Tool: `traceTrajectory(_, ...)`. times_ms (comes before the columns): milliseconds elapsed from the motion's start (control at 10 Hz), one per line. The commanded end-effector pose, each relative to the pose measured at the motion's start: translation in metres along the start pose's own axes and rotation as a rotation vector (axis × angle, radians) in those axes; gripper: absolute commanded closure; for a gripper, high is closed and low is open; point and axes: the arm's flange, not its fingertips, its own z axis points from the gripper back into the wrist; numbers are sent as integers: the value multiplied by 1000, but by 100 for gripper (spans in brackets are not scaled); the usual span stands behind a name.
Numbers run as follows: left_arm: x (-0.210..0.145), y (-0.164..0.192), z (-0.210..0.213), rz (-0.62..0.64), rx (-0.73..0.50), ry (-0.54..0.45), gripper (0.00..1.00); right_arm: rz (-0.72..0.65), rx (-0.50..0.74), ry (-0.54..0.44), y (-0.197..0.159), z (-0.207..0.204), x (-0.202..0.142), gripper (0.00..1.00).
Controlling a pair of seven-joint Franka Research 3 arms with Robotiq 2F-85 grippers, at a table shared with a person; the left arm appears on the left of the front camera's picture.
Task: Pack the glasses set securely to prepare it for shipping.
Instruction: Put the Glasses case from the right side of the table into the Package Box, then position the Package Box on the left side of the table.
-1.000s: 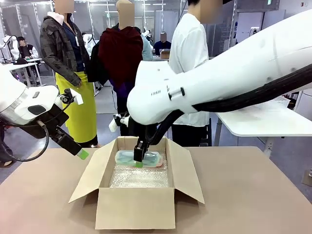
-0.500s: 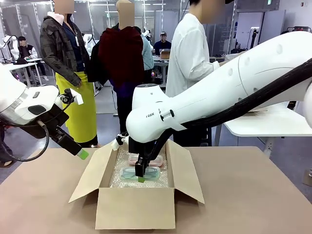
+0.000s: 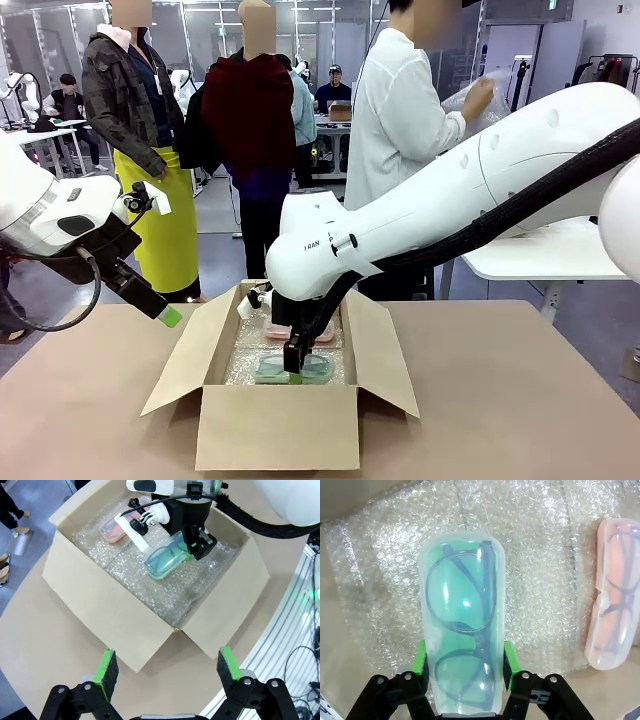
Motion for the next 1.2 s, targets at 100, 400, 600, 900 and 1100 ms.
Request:
traceTrajectory(100, -1, 2, 1, -7, -12, -7, 0, 11, -10, -24, 14, 7, 1, 0)
traceTrajectory(400, -1, 2, 1, -7, -12, -7, 0, 17, -47, -30, 19, 17, -1, 0)
traceTrajectory(600, -1, 2, 1, -7, -12, -7, 0, 23, -18, -18, 11, 14, 7, 0)
traceTrajectory(900, -1, 2, 1, -7, -12, -7, 0, 23, -18, -18, 11, 14, 7, 0)
traceTrajectory(1100, -1, 2, 1, -7, -12, -7, 0, 23, -18, -18, 11, 14, 7, 0)
